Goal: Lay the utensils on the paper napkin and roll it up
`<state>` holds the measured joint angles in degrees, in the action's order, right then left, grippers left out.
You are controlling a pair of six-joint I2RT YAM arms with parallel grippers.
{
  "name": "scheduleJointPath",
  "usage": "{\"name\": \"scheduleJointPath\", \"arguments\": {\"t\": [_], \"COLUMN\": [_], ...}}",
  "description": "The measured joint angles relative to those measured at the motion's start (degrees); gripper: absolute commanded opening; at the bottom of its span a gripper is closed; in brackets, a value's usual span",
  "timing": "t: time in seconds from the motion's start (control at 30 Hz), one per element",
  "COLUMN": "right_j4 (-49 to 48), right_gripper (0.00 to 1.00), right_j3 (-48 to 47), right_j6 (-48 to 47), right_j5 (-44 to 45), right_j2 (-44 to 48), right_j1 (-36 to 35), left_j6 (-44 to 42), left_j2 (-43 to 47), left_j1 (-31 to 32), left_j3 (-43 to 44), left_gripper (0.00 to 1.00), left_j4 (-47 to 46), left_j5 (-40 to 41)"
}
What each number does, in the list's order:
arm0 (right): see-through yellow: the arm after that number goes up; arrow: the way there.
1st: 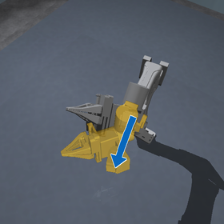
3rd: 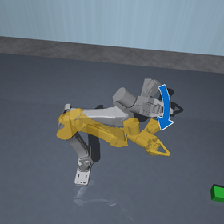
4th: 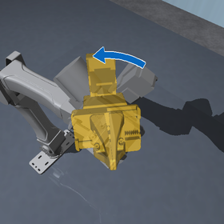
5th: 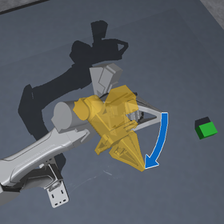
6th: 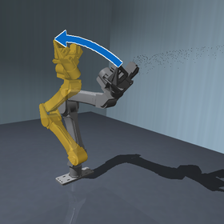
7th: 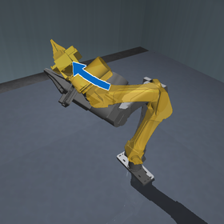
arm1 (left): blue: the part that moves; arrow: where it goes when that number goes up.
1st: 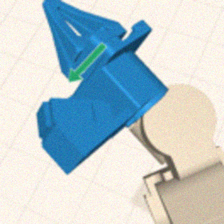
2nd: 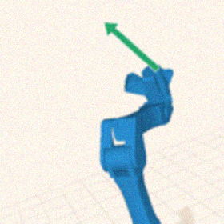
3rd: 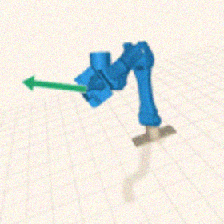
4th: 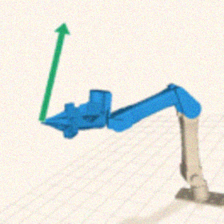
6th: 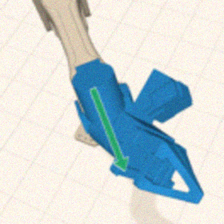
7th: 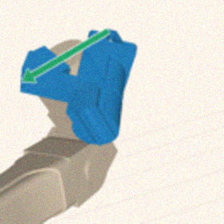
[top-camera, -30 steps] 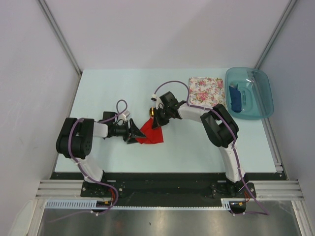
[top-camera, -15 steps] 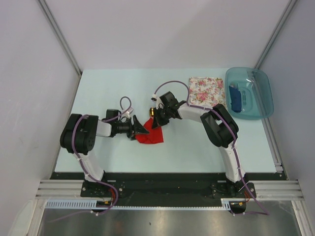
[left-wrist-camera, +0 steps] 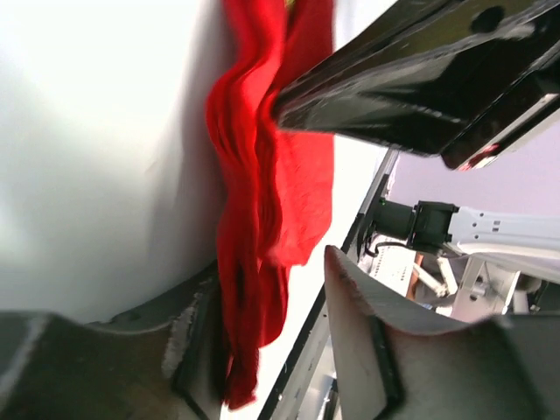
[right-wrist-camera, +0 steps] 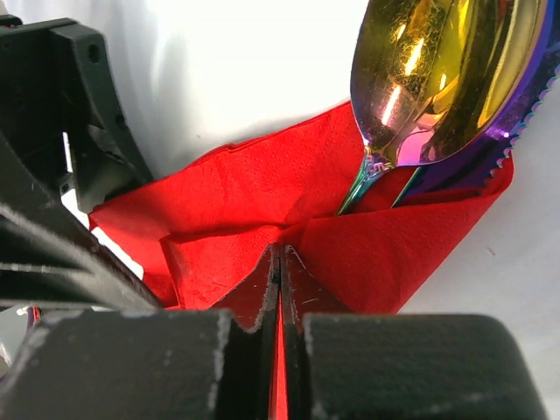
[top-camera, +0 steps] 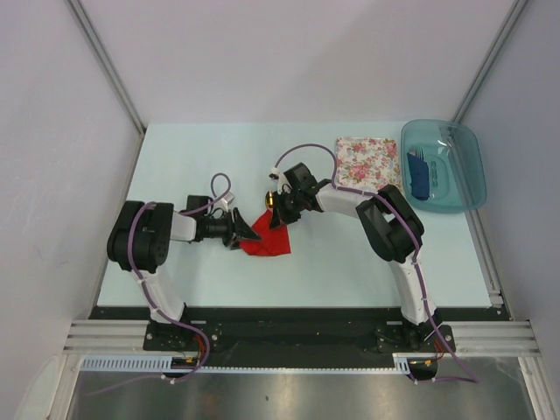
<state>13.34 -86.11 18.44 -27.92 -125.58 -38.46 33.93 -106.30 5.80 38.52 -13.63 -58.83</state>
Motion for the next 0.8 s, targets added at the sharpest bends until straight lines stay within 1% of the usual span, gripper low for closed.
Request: {"name": "scheduleJointPath", "arguments": {"t": [0.13,0.17,0.2,0.27,0.3,0.37,0.43,0.47,0.53,0.8], "right_j4": [-0.3,-0.5,-0.6,-1.0,-1.1,-1.5,-1.6,-1.7,-1.9,-2.1], "right_gripper": [0.00,0.00,0.00,0.00,0.00,0.00,0.00,0.00,0.00,0.00], "right_j3": [0.1,0.2,0.3,0.4,0.5,0.6,0.6,0.7,0.7,0.9], "right_j6": [0.4,0.6,0.7,1.0,1.1,1.2,1.3,1.3,1.5,1.6], "right_j5": [0.0,0.0,0.0,0.0,-0.1,-0.2,-0.3,-0.3,-0.3,-0.4], "right_j2": [0.0,0.0,0.0,0.0,0.0,0.0,0.0,0.0,0.0,0.0], "right_j1": [0.0,0.0,0.0,0.0,0.0,0.0,0.0,0.0,0.0,0.0], "left_j6": [-1.6,-2.1,-2.4,-2.4,-2.2,-2.2,-1.7,-1.2,-0.3,4.1], "left_j2": [1.5,1.9,2.3,3.0,3.1,3.2,3.2,3.3,3.8,5.9], "left_j1": [-1.4,-1.5,-1.6,-1.6,-1.5,-1.2,-0.8,-0.4,0.3,6.0], "left_j3": [-1.0,-1.3,-1.5,-2.0,-2.1,-1.9,-1.7,-1.6,-1.6,-0.3], "left_gripper": [0.32,0.21,0.13,0.02,0.01,0.01,0.02,0.05,0.06,0.10], "left_j4": [3.5,4.2,4.7,5.2,5.2,5.2,5.0,4.7,4.0,-2.3], "left_j5": [0.5,1.0,1.2,1.5,1.4,1.0,0.7,0.4,0.1,0.5]}}
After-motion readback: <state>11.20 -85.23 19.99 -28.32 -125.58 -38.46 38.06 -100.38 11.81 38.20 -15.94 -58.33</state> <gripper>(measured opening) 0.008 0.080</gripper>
